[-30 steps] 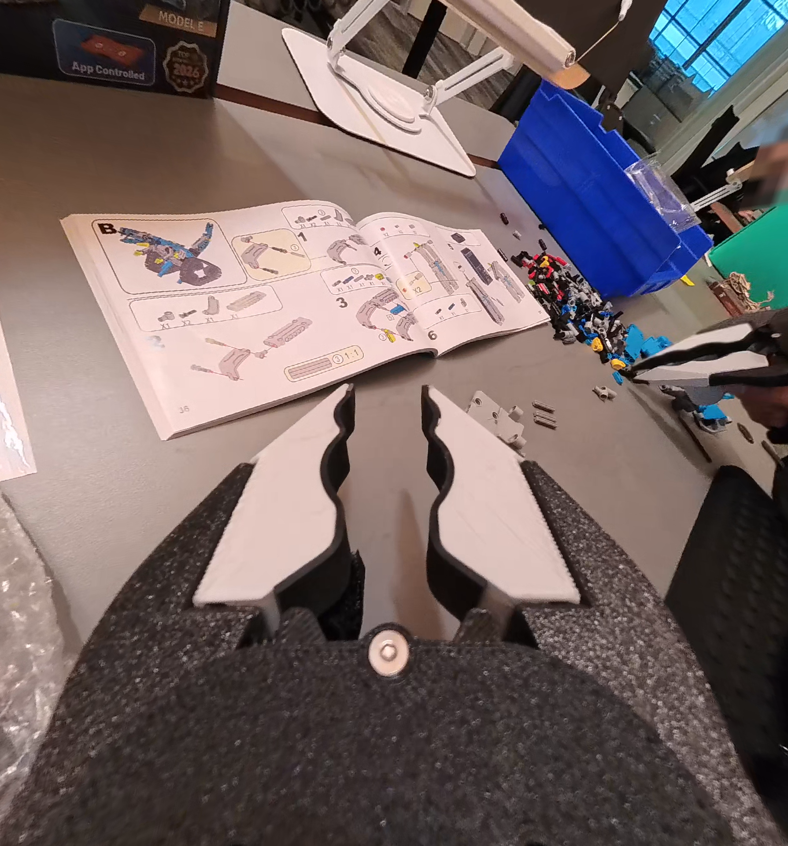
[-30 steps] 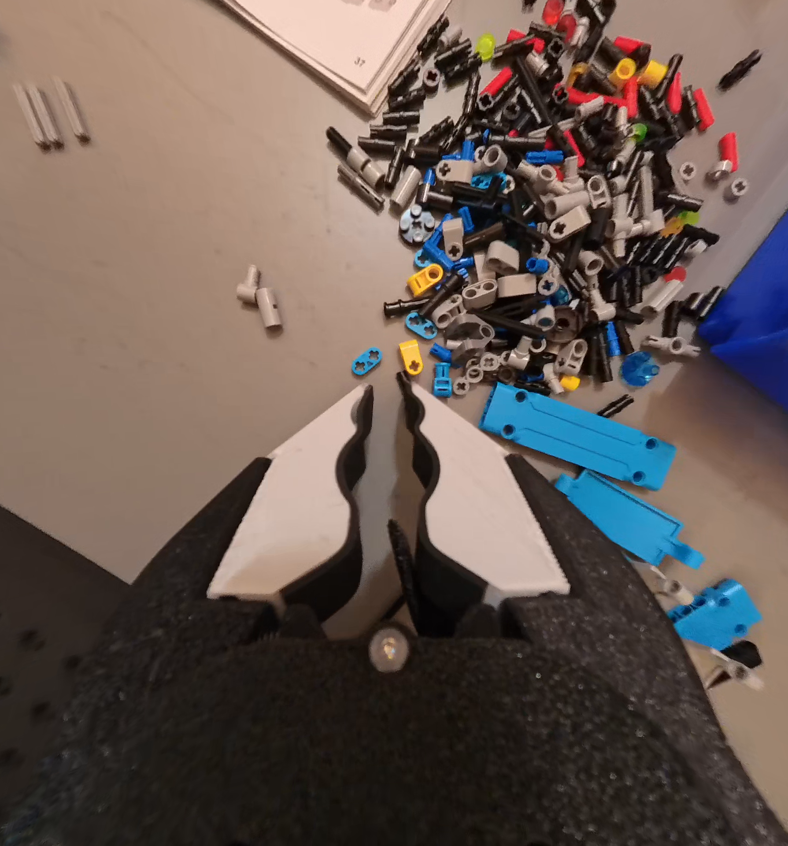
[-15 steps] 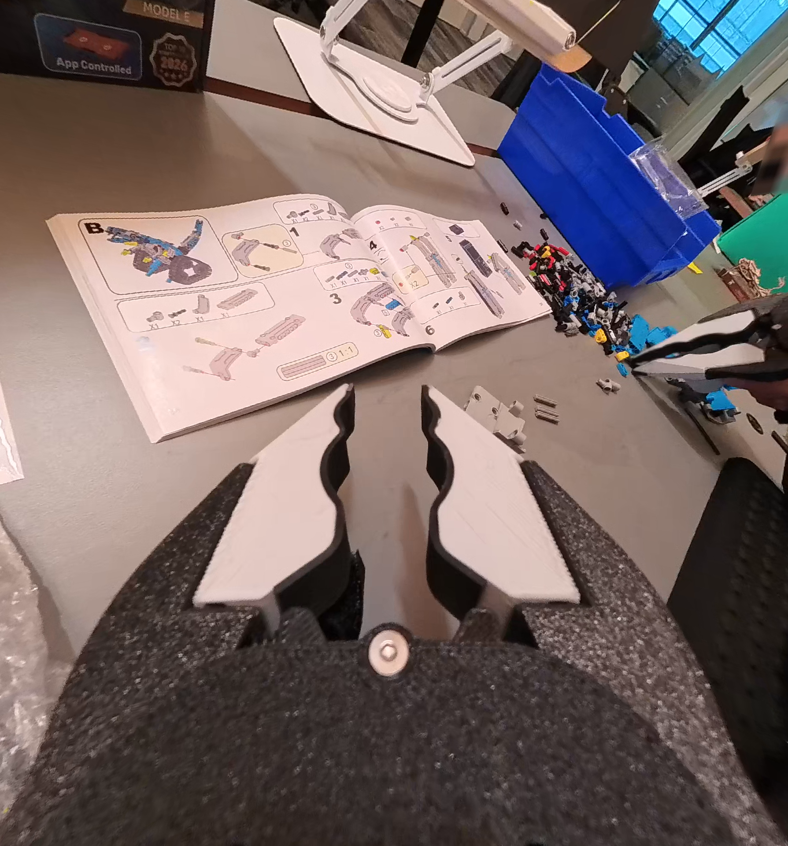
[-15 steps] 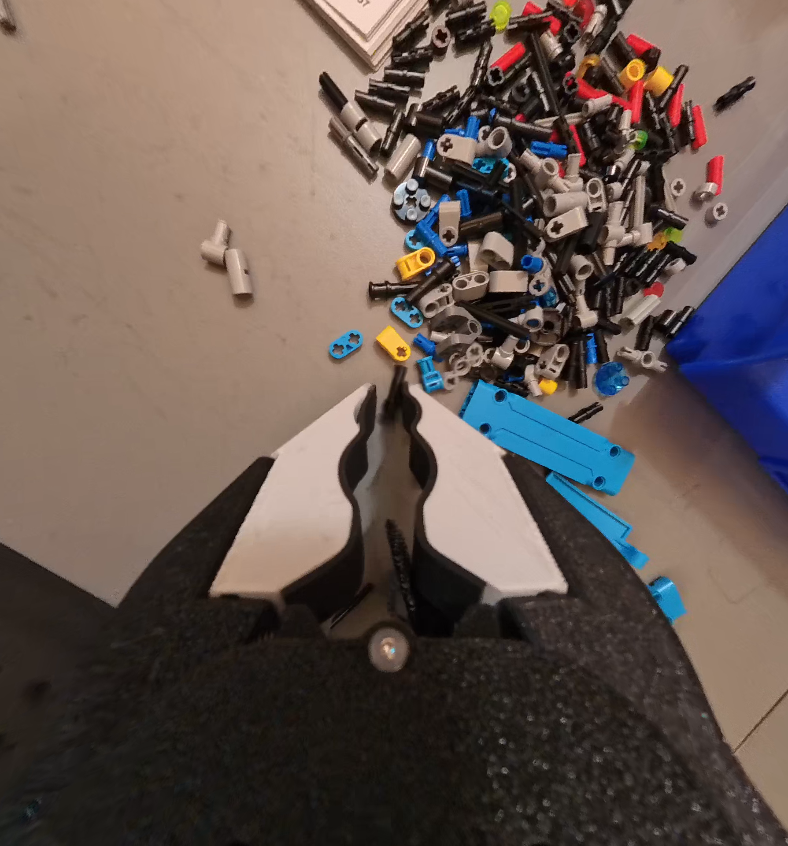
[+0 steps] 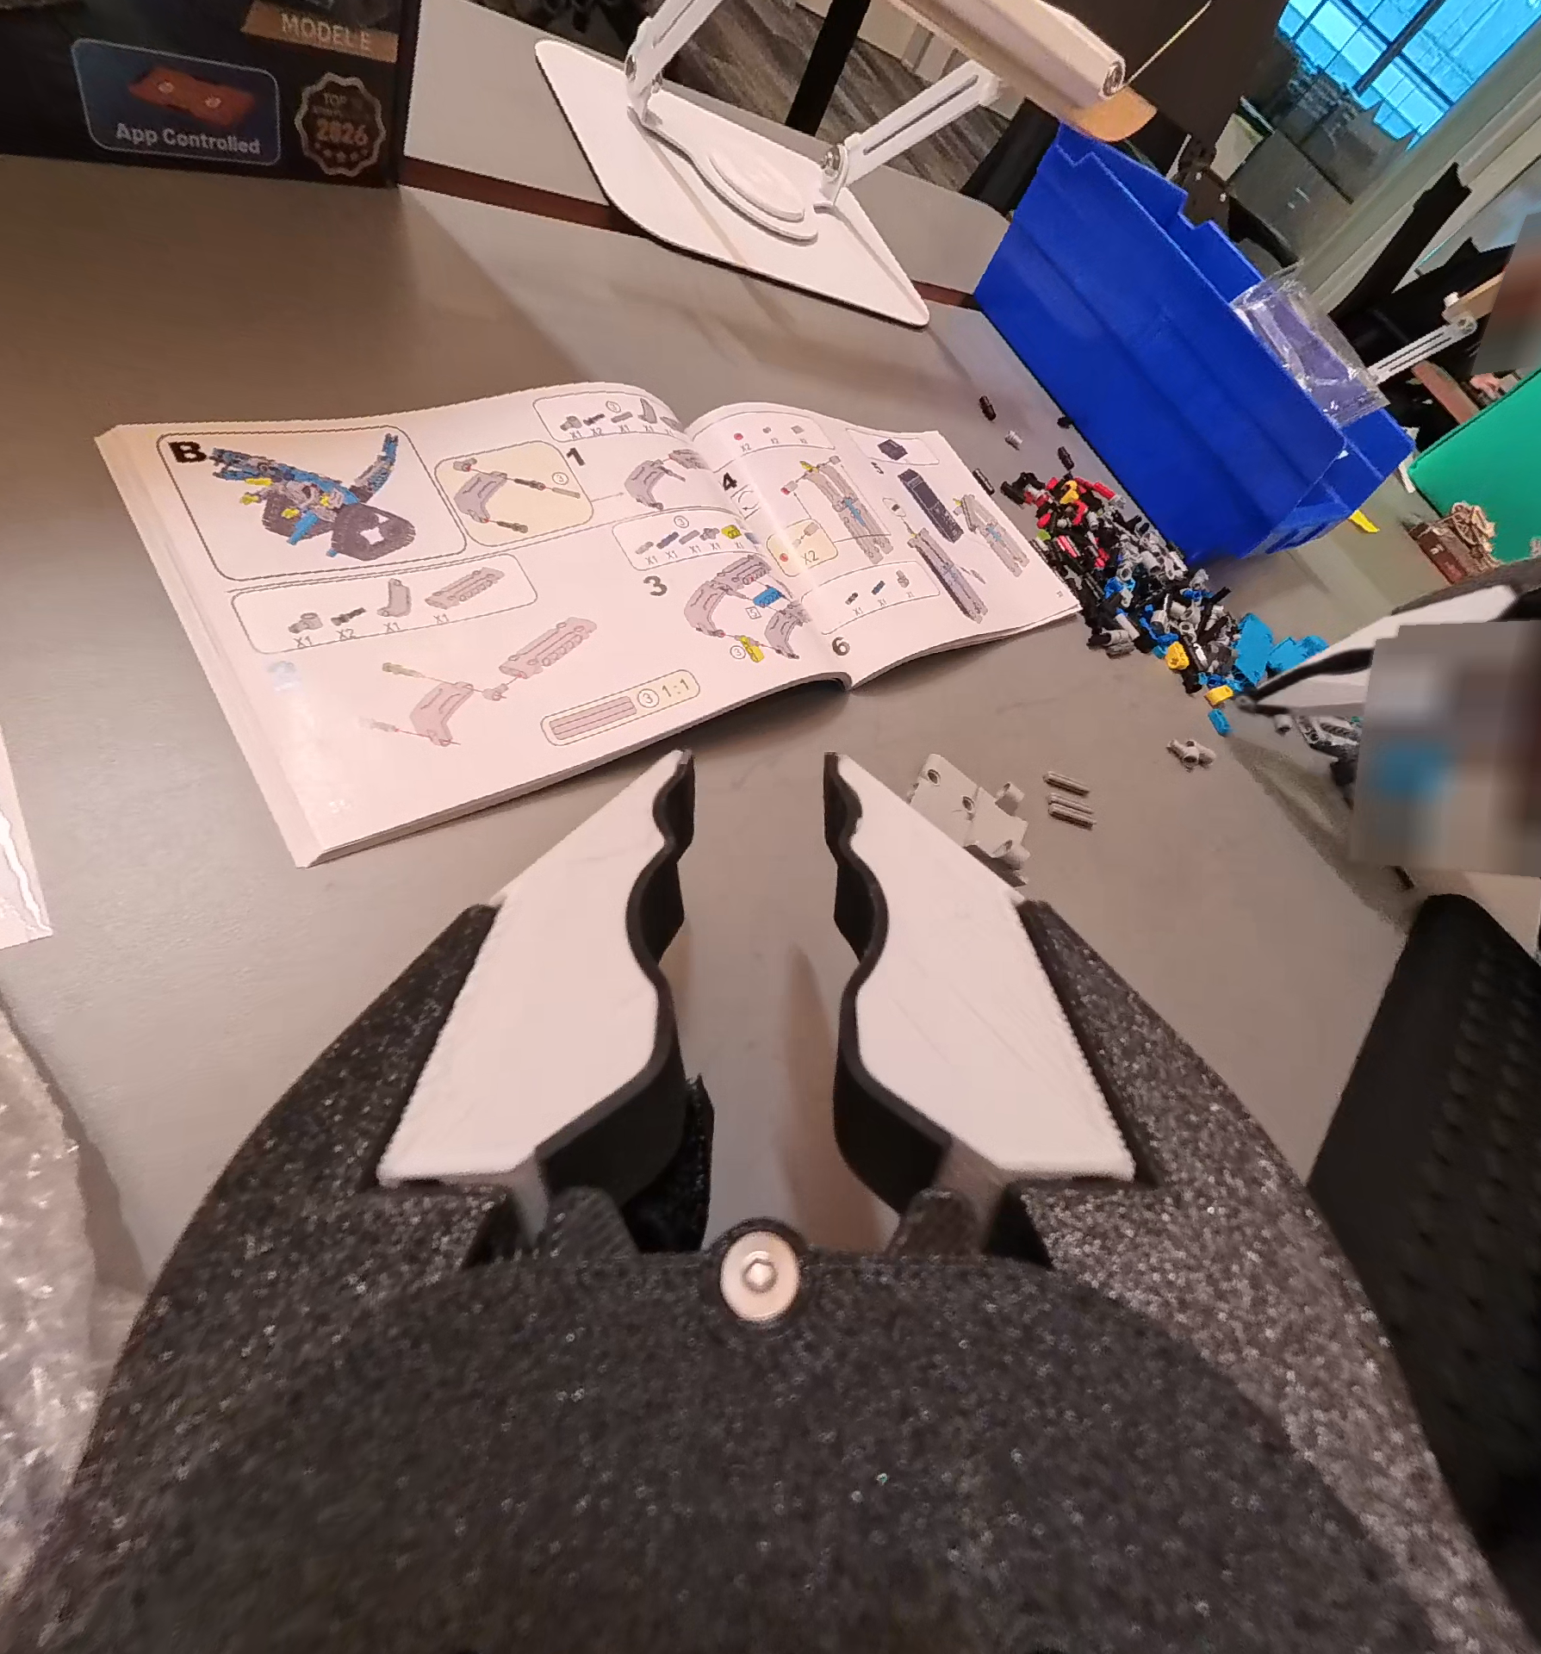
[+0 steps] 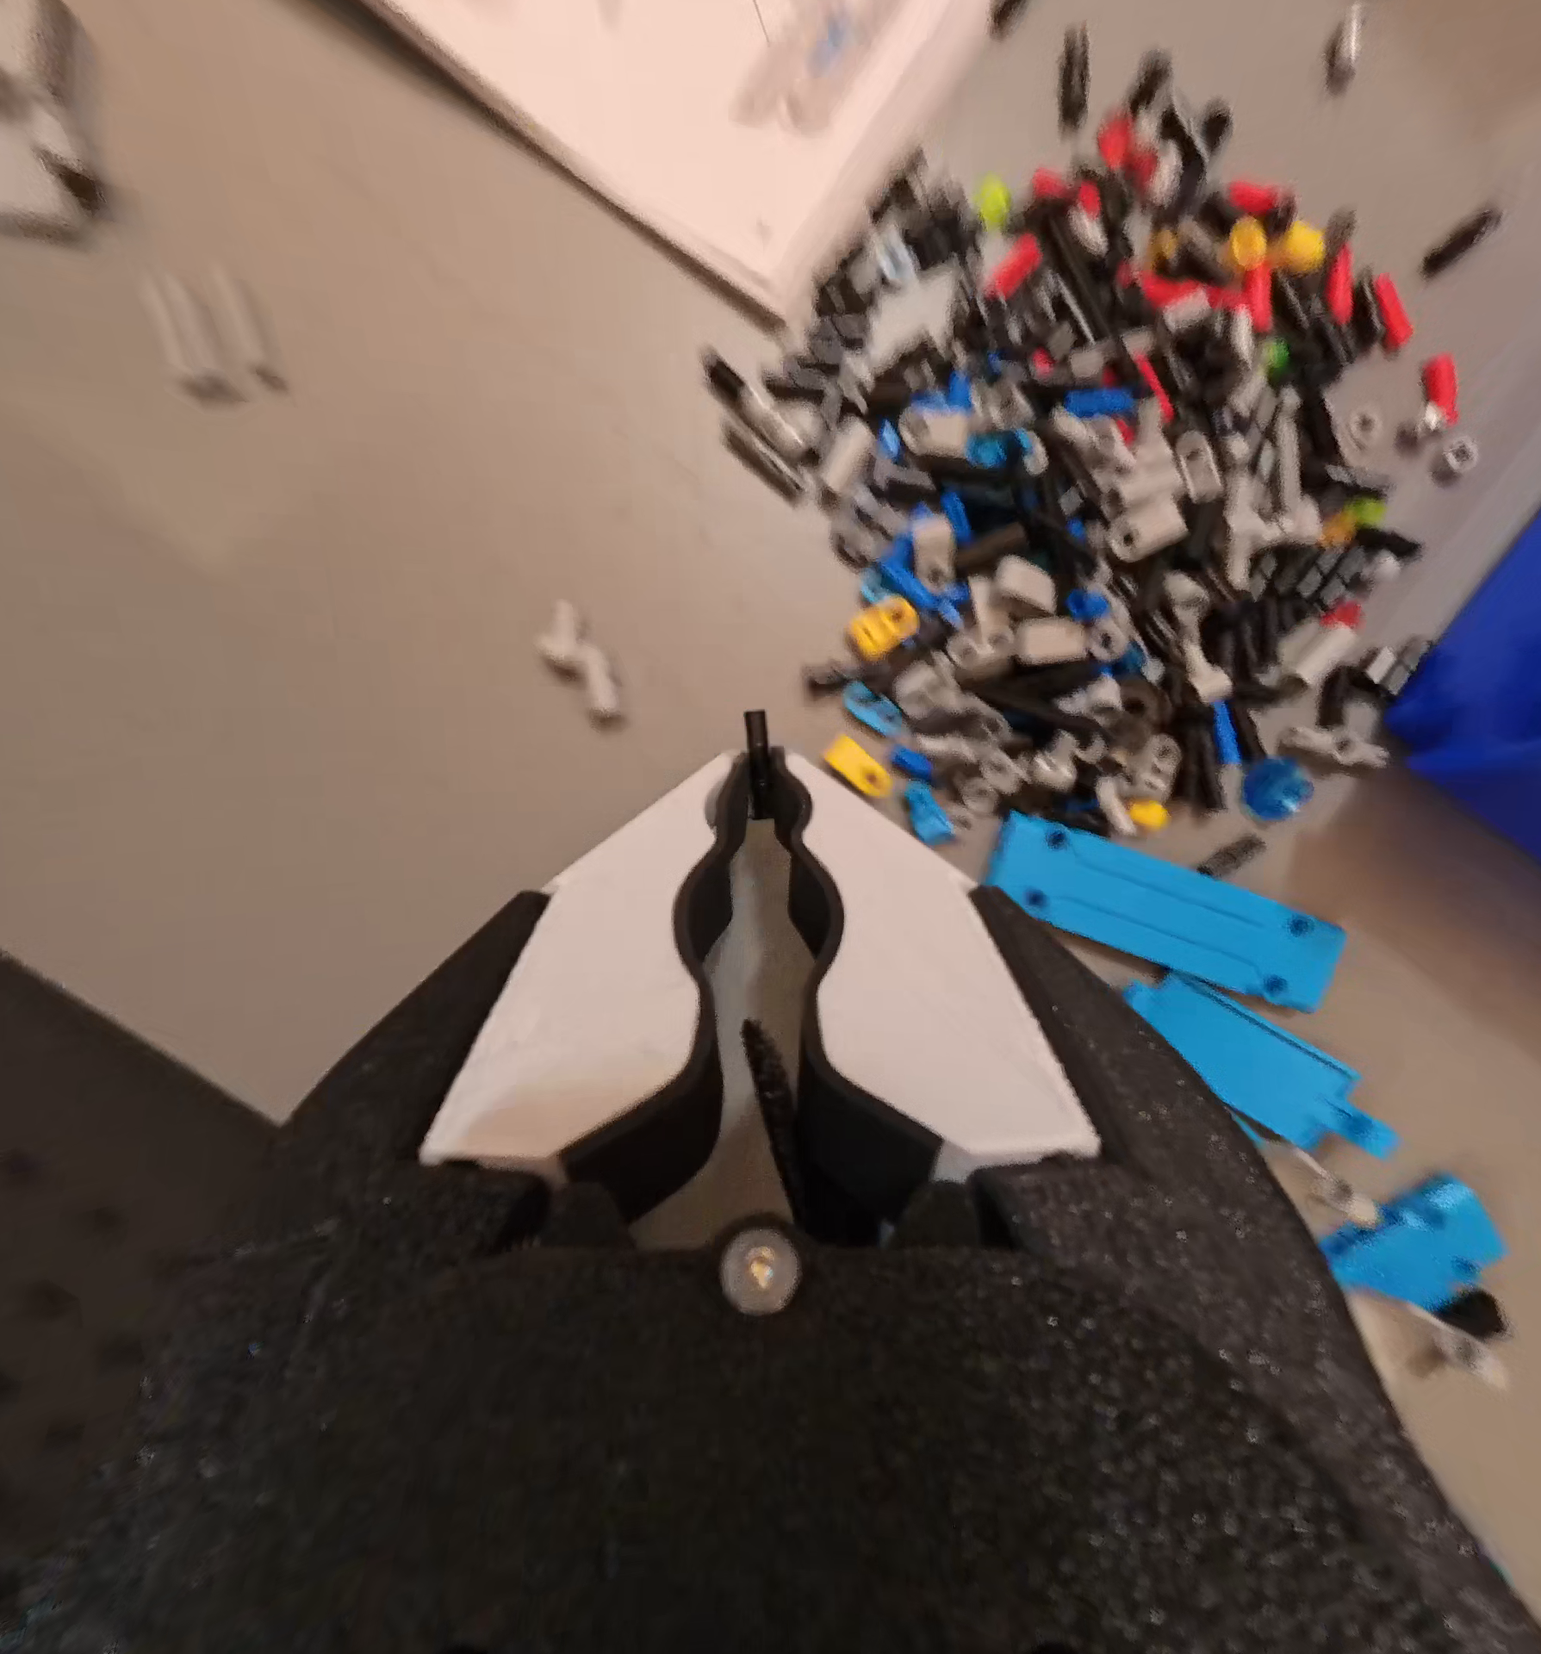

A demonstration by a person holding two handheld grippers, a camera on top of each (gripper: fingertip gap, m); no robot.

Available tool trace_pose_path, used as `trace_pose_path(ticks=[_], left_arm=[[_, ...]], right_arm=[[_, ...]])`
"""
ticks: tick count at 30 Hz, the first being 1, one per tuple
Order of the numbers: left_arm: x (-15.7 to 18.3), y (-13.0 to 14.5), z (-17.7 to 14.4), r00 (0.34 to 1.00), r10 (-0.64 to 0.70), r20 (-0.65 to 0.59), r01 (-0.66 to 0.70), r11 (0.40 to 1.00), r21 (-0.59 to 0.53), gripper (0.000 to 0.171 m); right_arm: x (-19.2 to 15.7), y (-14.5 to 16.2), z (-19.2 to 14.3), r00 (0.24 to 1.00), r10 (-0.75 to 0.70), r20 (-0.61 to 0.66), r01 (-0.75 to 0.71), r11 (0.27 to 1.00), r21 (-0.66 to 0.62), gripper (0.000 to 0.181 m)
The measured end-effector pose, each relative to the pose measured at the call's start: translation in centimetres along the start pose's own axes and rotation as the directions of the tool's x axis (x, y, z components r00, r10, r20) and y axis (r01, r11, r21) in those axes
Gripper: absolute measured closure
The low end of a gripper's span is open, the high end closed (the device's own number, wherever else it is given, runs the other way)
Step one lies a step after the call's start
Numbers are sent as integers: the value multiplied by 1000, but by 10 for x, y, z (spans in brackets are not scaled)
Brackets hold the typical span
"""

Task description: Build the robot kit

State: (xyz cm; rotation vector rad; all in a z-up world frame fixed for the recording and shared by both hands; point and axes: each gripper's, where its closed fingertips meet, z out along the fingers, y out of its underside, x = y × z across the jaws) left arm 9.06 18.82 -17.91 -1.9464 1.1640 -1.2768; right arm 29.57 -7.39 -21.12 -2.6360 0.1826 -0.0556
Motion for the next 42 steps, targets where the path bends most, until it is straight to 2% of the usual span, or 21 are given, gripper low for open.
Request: trace_pose_path(ticks=[2,4,7,10,14,17,22,23,25,26,28,31,34,36,39,42], left_arm=[[-1,1,0,1000,6,5,-6,1000,-4,144],[0,2,1,1000,13,8,-13,1000,-9,144],[0,2,1,1000,11,2,-11,1000,-12,144],[1,2,1,1000,4,-4,-4,1000,-11,144],[1,2,1,1000,4,-7,-4,1000,-10,144],[1,2,1,1000,4,-5,-4,1000,-11,144],[2,3,2,1000,10,-5,-11,1000,-19,144],[2,3,2,1000,10,-5,-10,1000,-18,144],[2,3,2,1000,8,-6,-8,1000,-18,144],[2,3,2,1000,8,-6,-8,1000,-18,144],[1,3,2,1000,9,-6,-9,1000,-18,144],[2,4,2,1000,7,-10,-7,1000,-20,144],[2,4,2,1000,5,-11,-5,1000,-20,144],[2,4,2,1000,4,-11,-5,1000,-20,144],[1,4,2,1000,5,-7,-5,1000,-21,144],[1,4,3,1000,8,-5,-8,1000,-24,144]], right_arm=[[-35,-27,-3,991,58,120,-66,996,63,178],[-87,-42,5,954,108,280,-123,992,34,178],[-165,-62,24,883,159,442,-185,983,16,178],[-208,-78,46,874,169,455,-213,976,47,178],[-226,-77,64,931,38,363,-66,996,64,178],[-226,-78,65,944,-8,329,-16,997,70,178],[-225,-78,64,927,33,373,-64,995,73,177],[-225,-79,62,920,51,389,-88,993,77,168],[-223,-88,52,898,66,435,-132,984,123,164],[-217,-93,46,898,66,436,-145,978,150,164],[-187,-96,37,933,68,353,-145,970,196,165],[-123,-91,21,972,131,193,-176,955,238,166],[-44,-68,10,967,255,-13,-245,939,242,165],[2,-46,6,935,318,-160,-277,932,234,165],[34,-23,11,898,382,-217,-338,917,211,166],[47,-17,17,882,415,-221,-370,903,218,168]])
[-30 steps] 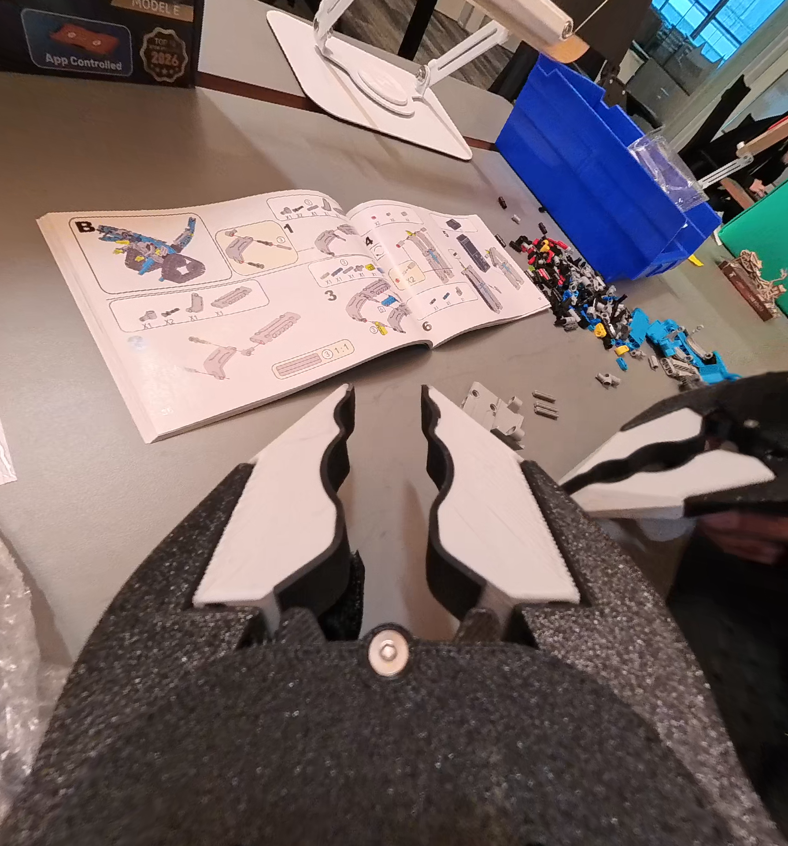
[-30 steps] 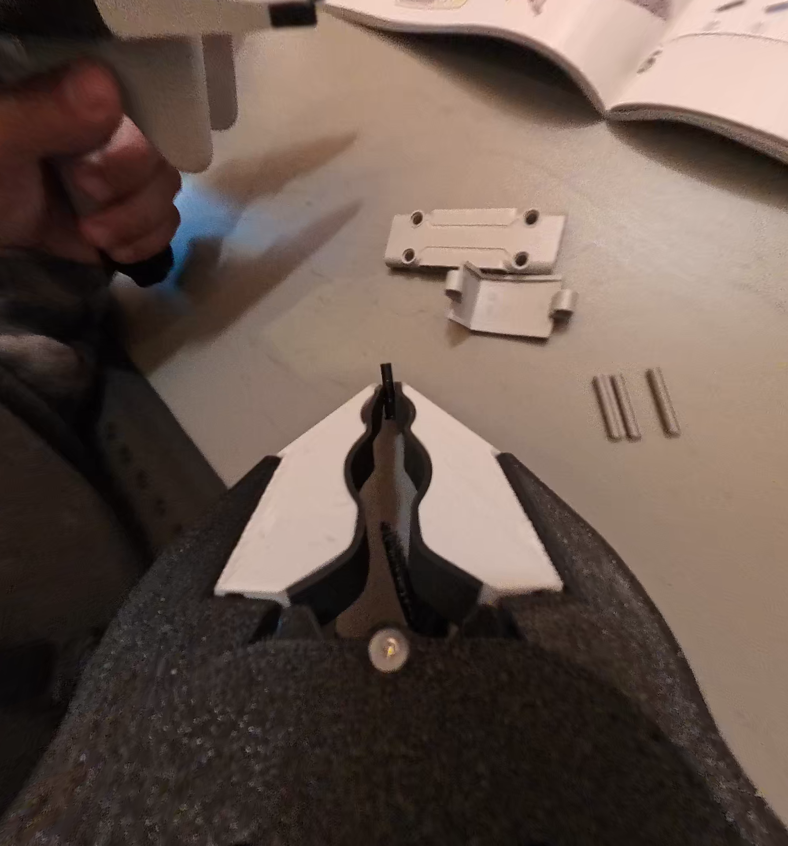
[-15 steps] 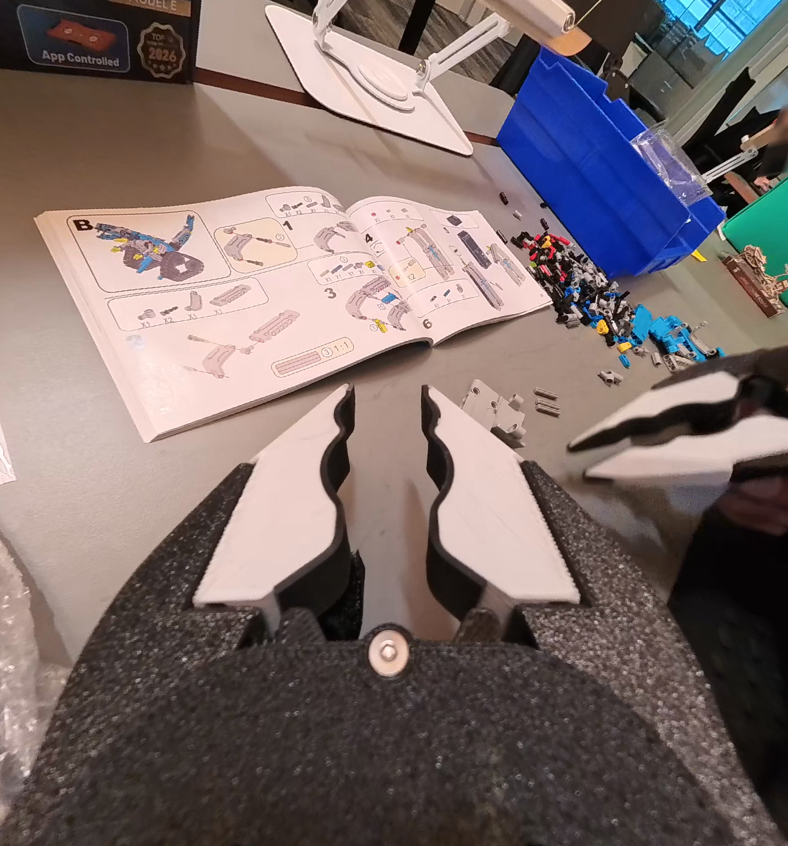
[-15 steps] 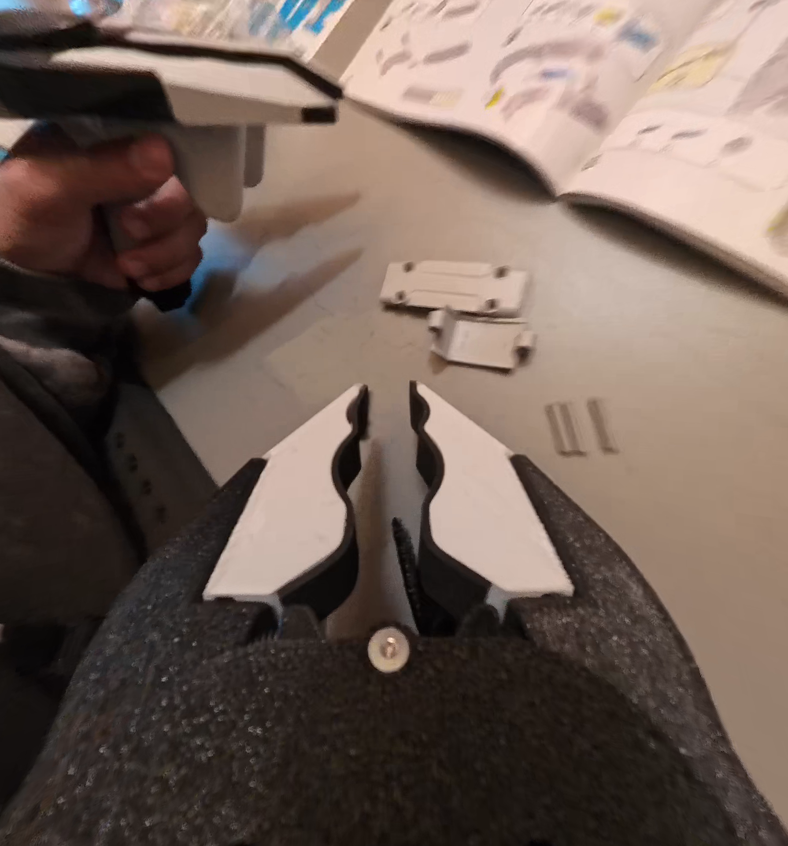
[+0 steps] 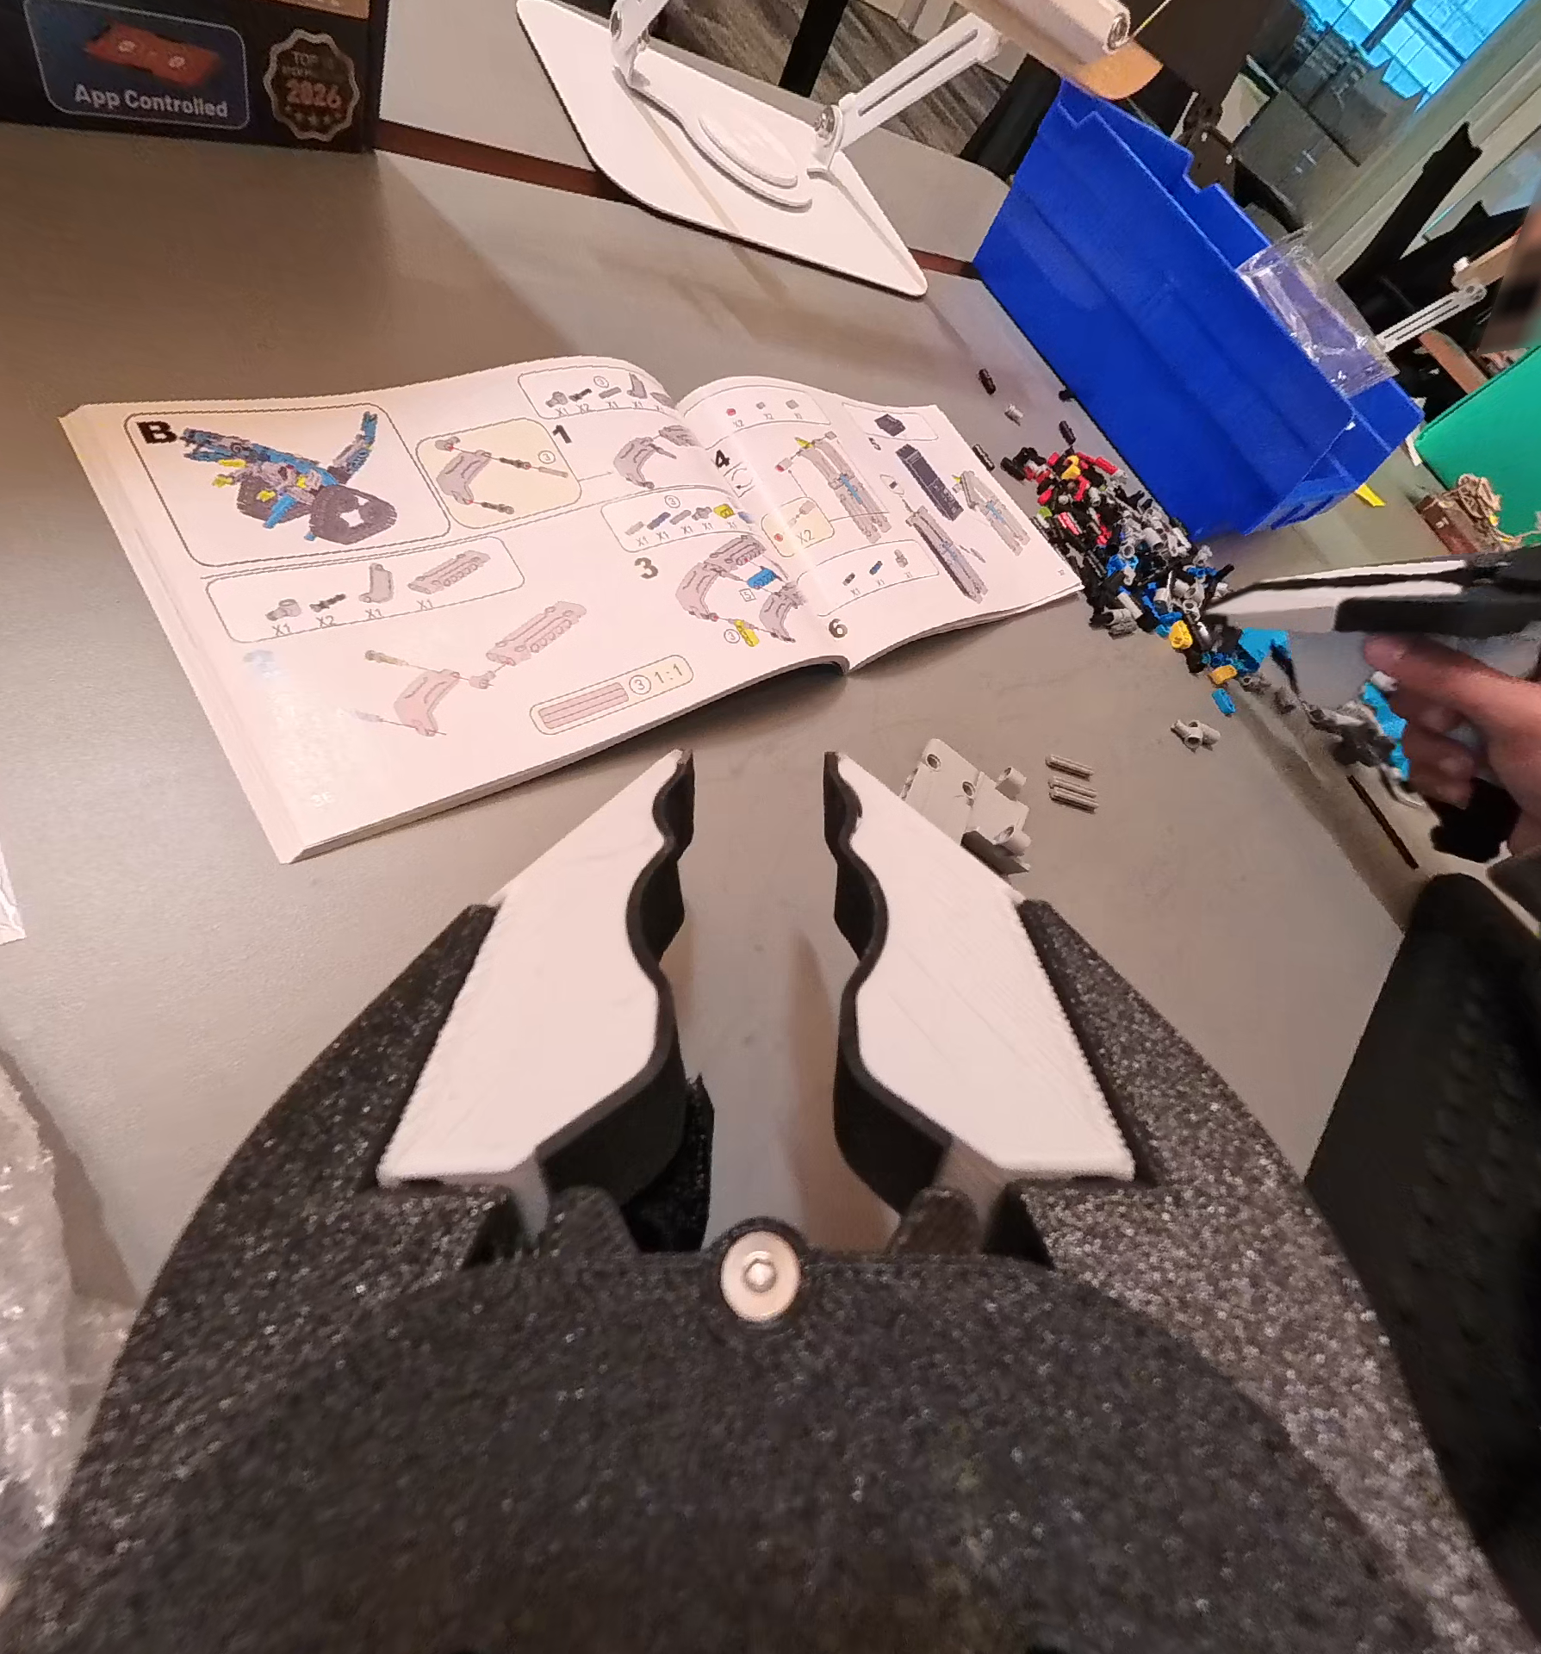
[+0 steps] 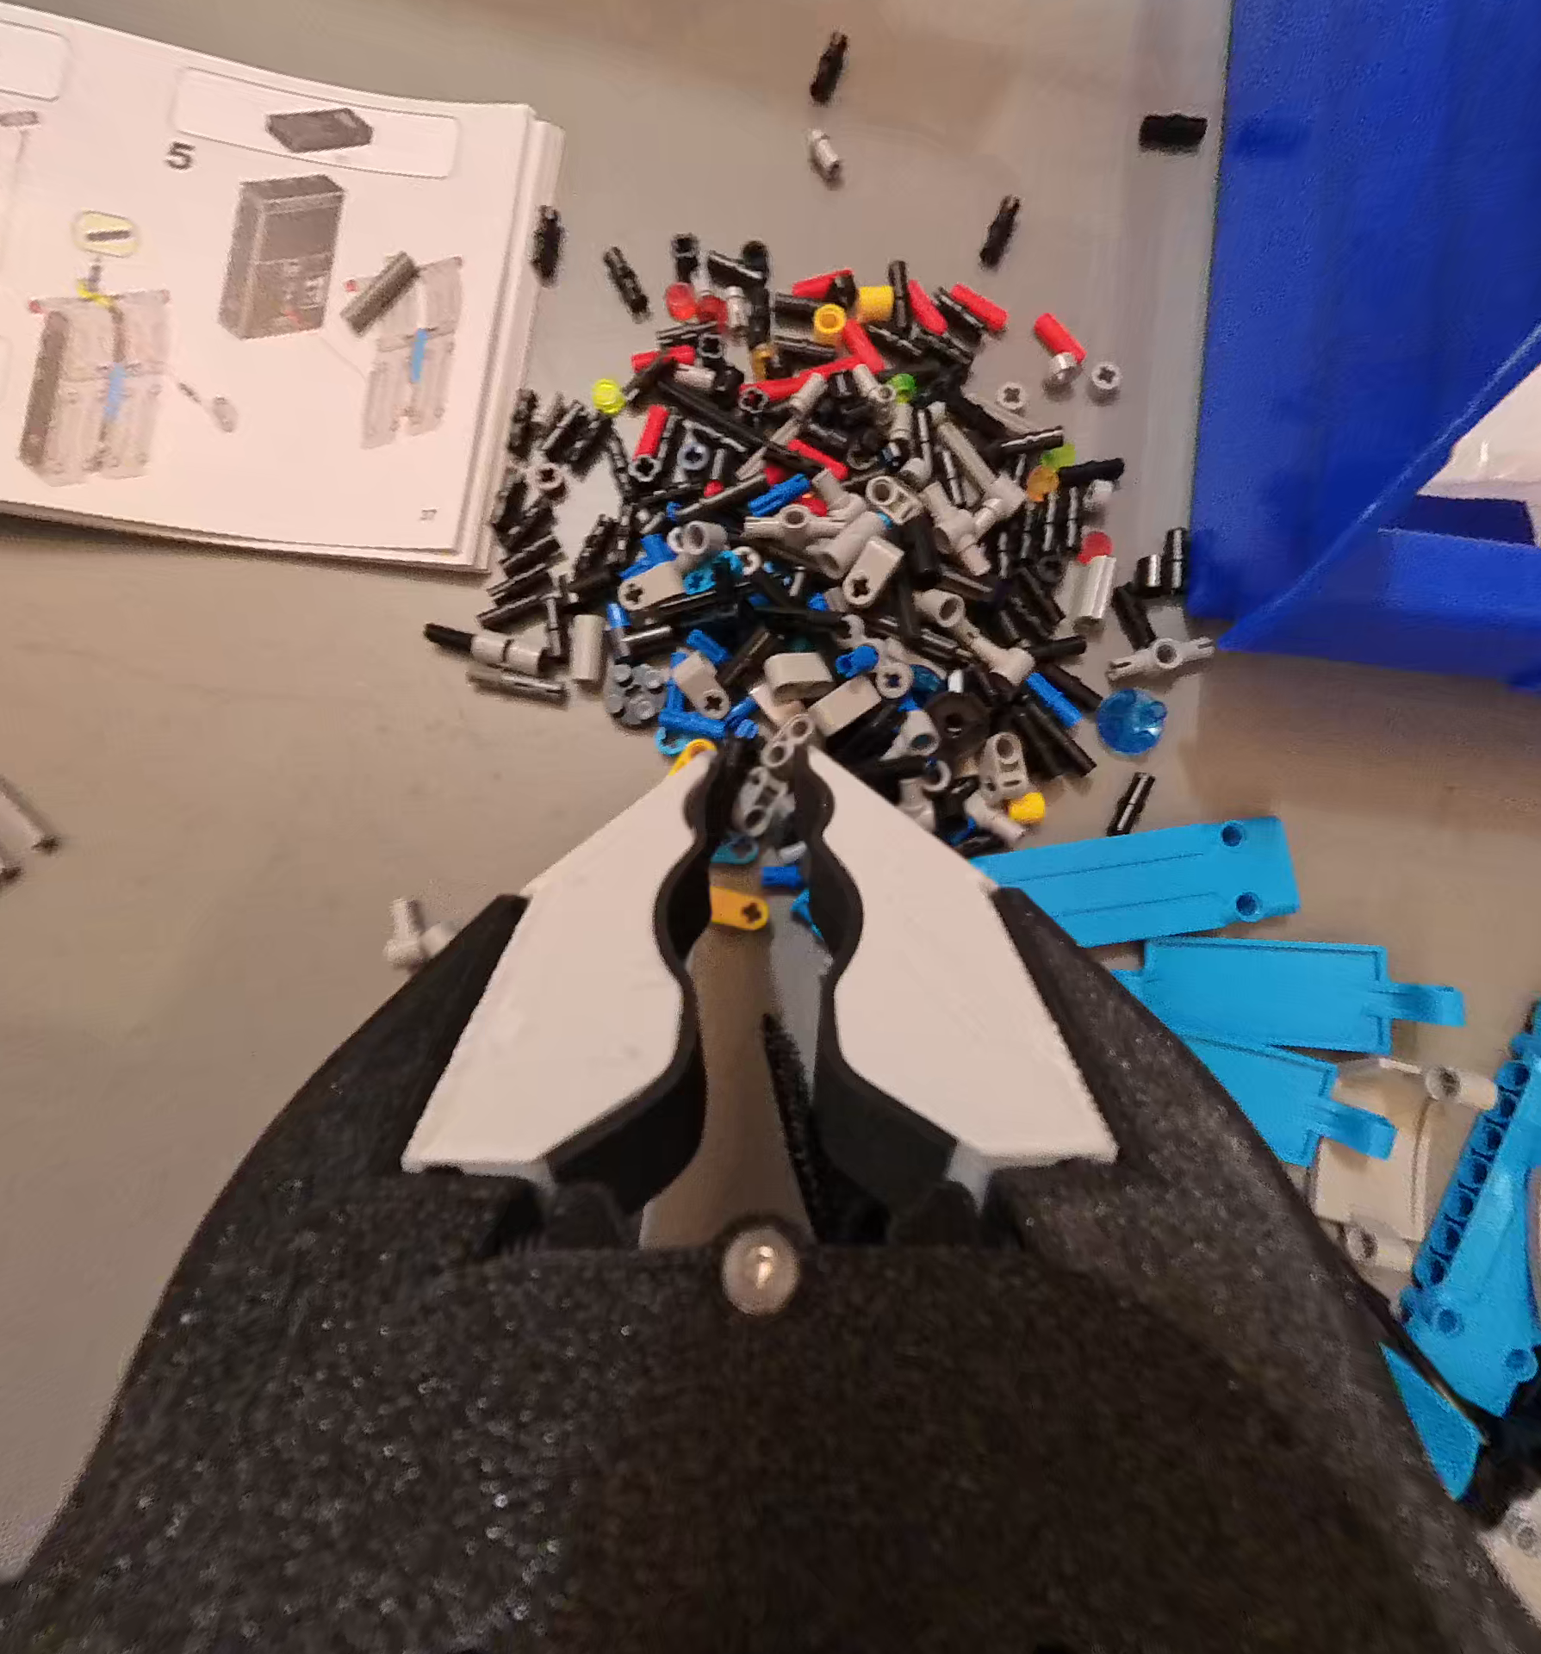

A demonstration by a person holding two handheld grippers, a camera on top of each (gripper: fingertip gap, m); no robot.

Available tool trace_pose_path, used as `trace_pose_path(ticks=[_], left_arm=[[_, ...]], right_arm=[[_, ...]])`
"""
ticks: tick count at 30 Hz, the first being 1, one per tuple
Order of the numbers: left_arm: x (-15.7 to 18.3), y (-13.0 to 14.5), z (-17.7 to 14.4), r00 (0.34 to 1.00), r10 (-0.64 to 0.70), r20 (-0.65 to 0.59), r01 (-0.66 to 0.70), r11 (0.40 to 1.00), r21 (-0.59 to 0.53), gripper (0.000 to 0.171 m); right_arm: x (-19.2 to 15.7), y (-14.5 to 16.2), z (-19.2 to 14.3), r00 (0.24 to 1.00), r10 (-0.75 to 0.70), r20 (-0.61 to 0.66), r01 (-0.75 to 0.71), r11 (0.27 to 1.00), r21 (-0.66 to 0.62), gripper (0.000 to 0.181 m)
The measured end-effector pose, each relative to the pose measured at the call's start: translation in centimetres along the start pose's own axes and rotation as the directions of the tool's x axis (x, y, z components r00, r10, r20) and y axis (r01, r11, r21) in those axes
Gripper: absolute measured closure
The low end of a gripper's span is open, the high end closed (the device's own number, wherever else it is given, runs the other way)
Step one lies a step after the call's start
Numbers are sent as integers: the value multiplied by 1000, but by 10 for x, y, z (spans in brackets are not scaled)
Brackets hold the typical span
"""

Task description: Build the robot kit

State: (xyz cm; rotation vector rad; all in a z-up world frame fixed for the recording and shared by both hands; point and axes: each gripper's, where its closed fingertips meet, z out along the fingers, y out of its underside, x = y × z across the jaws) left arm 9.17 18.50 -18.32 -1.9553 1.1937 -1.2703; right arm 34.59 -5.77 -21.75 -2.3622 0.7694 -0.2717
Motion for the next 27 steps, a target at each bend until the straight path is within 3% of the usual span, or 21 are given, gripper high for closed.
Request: trace_pose_path(ticks=[6,18,21,27], left_arm=[[0,1,1,1000,2,1,-2,1000,-4,144],[1,1,1,1000,1,-2,-1,1000,-7,144],[1,2,2,1000,2,-5,-2,1000,-9,144],[2,2,2,1000,0,-8,0,1000,-8,144]], right_arm=[[8,-8,16,998,-38,-47,38,999,10,175],[-15,-31,18,998,-55,41,51,995,80,173],[-38,-25,18,987,-99,127,91,994,63,172],[-42,-16,24,980,-184,79,182,983,31,174]])
